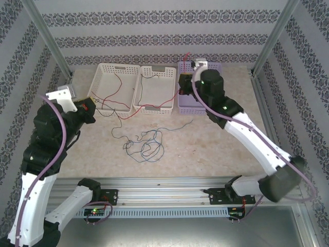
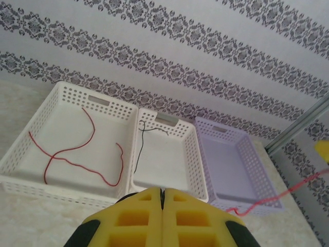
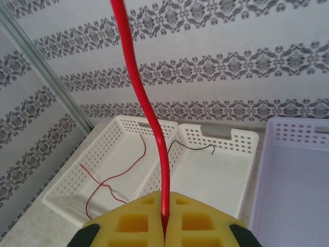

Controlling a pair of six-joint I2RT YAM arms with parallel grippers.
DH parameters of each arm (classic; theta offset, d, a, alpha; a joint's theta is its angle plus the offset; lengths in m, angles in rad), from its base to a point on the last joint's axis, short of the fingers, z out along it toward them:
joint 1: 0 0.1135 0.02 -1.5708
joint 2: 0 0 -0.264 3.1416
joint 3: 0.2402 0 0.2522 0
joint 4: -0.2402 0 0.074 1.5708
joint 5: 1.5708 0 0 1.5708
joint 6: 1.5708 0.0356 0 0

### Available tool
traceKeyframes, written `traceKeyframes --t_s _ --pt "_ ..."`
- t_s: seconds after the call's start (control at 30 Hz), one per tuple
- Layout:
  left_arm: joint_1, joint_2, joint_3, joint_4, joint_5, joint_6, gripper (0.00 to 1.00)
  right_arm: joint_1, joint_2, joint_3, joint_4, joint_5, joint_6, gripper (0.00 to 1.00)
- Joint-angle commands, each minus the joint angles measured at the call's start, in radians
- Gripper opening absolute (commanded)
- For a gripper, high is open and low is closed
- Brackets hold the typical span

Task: Untangle the cables

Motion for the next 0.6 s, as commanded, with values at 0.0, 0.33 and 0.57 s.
traceKeyframes --t_s 0.0,0.33,0.57 --pt "-0.008 -0.065 -0.056 0.073 -0.001 0.064 0.00 0.025 0.112 0.130 -0.056 0.043 -0.061 0.00" --pt "-0.008 -0.233 -0.218 0.052 -0.031 0.134 0.00 0.080 0.525 0.591 -0.172 0.084 -0.115 0.00" --pt "-0.008 -0.289 -0.357 0.097 -0.030 0.132 0.00 0.118 0.831 1.051 -0.323 0.173 -0.185 0.00"
